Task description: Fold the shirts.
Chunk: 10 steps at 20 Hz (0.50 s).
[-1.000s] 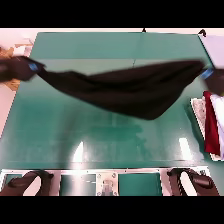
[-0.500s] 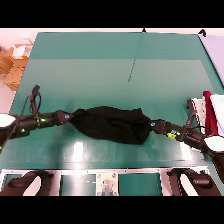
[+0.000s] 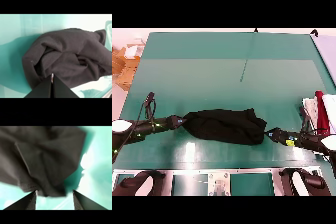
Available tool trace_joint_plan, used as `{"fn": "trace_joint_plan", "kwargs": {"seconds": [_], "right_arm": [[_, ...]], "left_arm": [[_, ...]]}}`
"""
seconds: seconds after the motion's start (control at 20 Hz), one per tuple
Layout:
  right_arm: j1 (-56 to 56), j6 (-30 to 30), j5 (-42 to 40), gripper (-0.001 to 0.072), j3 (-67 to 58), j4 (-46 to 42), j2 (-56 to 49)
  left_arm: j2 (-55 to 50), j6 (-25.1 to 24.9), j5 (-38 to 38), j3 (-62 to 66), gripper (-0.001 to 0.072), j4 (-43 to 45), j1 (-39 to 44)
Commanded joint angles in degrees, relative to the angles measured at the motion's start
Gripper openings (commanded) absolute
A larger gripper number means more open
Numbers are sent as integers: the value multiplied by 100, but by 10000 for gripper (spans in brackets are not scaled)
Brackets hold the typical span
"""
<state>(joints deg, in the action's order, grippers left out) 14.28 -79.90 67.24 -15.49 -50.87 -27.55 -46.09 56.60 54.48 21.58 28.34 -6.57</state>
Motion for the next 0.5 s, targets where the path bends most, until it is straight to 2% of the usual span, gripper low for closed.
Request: {"fn": "trace_joint_plan", "kwargs": {"seconds": [0.0, 0.15, 0.25, 0.3, 0.45], "right_arm": [[-136, -57, 411, 507, 72, 459, 2], [-192, -70, 719, 505, 79, 439, 4], [-192, -70, 1023, 449, 70, 387, 2], [-192, -72, 1003, 399, 70, 256, 2], [-192, -205, 501, 390, 138, 4, -46]], "left_arm": [[0, -44, -50, -15, 24, -9, -2], [0, -118, -50, -15, 23, -7, -2], [0, -118, -57, -15, 24, -9, -2], [0, -118, -114, -15, 23, -9, -2], [0, -118, -273, -15, 23, -17, -2]]}}
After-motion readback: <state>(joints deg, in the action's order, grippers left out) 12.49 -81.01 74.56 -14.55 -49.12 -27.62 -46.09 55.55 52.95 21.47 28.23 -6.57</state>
